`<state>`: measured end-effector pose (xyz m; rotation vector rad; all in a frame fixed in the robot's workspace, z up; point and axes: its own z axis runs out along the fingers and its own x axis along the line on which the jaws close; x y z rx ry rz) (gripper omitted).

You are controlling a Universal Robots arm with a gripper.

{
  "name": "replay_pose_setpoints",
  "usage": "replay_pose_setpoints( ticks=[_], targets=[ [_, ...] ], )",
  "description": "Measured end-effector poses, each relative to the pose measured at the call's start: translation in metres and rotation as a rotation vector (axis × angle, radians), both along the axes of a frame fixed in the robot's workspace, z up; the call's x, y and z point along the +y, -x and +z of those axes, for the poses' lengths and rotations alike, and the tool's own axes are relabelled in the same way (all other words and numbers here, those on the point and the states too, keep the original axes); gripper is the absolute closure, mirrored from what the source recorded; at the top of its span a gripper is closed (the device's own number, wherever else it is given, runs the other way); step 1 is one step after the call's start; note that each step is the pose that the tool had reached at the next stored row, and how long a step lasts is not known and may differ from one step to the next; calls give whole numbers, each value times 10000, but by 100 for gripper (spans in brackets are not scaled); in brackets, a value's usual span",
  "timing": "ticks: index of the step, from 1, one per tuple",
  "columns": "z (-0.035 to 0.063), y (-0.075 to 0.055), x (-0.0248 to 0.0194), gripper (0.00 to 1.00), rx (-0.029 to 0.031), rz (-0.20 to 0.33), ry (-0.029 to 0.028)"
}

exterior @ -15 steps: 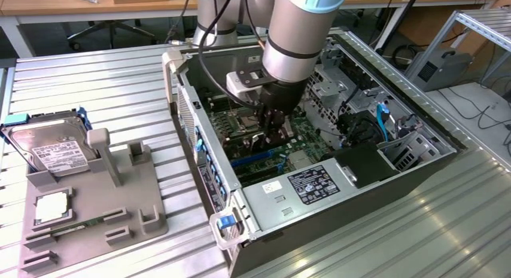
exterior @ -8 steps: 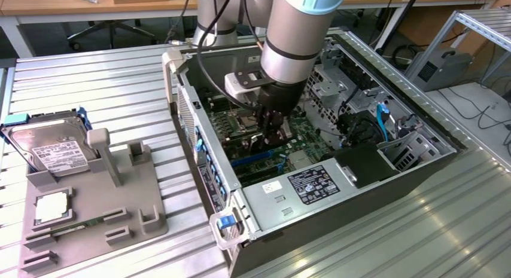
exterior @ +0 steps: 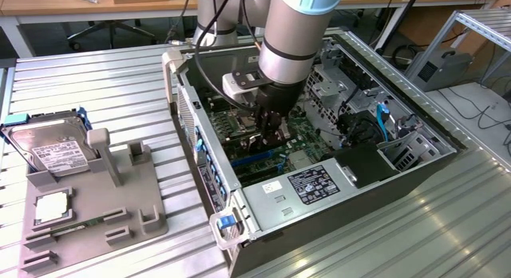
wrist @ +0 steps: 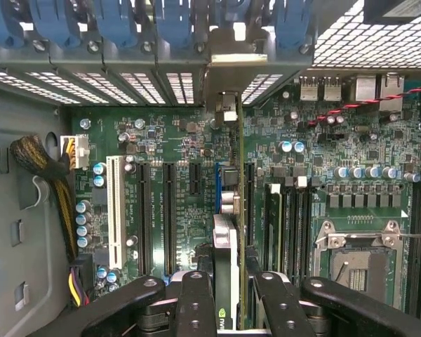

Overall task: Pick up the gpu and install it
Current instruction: 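Insert the gpu into the slot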

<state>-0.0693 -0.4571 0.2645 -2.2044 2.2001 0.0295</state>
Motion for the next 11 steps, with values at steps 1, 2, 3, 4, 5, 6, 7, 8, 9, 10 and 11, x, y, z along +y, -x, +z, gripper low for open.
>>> replay_pose_setpoints(
  ticks=[1,2,3,4,5,6,7,8,9,10,11],
  targets=[
    [-1,2,0,73,0,-1,0],
    [-3,7,0,73,0,-3,0],
    [-9,12,0,73,-1,-1,-2],
    [-12,16,0,73,-3,-1,-1],
    [-13,19,0,73,-3,-1,0],
    [-13,21,0,73,-4,-1,0],
    [-15,23,0,73,-5,-1,-1],
    [-16,26,0,73,-6,-1,-1],
    [-19,31,0,73,-9,-2,-1],
    [-19,34,0,73,-10,-2,-1],
    [-20,37,1,73,-10,-1,-1]
  ],
)
